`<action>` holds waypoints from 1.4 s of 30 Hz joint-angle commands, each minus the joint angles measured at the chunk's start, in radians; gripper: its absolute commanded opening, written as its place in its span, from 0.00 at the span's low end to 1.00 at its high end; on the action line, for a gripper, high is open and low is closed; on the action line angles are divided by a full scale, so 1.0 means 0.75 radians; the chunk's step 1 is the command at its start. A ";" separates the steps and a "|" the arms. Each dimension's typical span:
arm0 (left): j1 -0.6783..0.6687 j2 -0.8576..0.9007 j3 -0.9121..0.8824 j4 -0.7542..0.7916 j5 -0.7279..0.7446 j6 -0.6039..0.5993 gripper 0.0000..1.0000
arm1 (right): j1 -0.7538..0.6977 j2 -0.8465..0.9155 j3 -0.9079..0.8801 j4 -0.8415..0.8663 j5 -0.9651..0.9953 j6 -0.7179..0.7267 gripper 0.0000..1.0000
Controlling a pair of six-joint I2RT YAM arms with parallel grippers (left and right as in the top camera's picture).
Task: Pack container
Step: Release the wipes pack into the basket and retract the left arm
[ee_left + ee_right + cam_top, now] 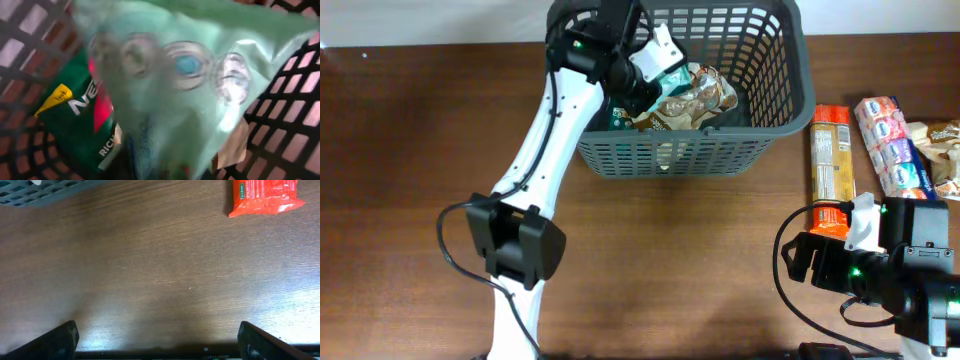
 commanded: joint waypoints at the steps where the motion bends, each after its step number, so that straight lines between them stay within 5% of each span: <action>1: 0.004 0.021 -0.001 0.012 -0.013 -0.033 0.70 | 0.011 -0.002 0.016 0.000 -0.007 0.011 0.99; 2: 0.004 0.021 -0.001 0.011 -0.013 -0.035 0.78 | 0.011 -0.002 0.016 0.001 -0.003 0.010 0.99; 10: 0.028 -0.054 0.123 -0.013 -0.119 -0.208 0.84 | 0.011 -0.002 0.031 0.074 0.177 0.006 0.99; 22: 0.174 -0.255 0.356 -0.223 -0.170 -0.308 0.86 | 0.011 0.063 0.431 0.201 0.480 -0.066 0.99; 35: 0.592 -0.394 0.357 -0.484 -0.223 -0.682 0.86 | 0.002 0.528 0.535 0.208 0.566 -0.106 0.99; 36: 0.631 -0.391 0.356 -0.518 -0.222 -0.694 0.87 | -0.009 0.570 0.535 0.212 0.566 -0.106 0.99; 37: 0.689 -0.391 0.355 -0.566 -0.223 -0.696 0.99 | -0.033 0.639 0.535 0.221 0.564 -0.106 0.99; 42: 0.843 -0.391 0.355 -0.652 -0.227 -0.696 0.99 | -0.141 0.847 0.535 0.232 0.538 -0.106 0.99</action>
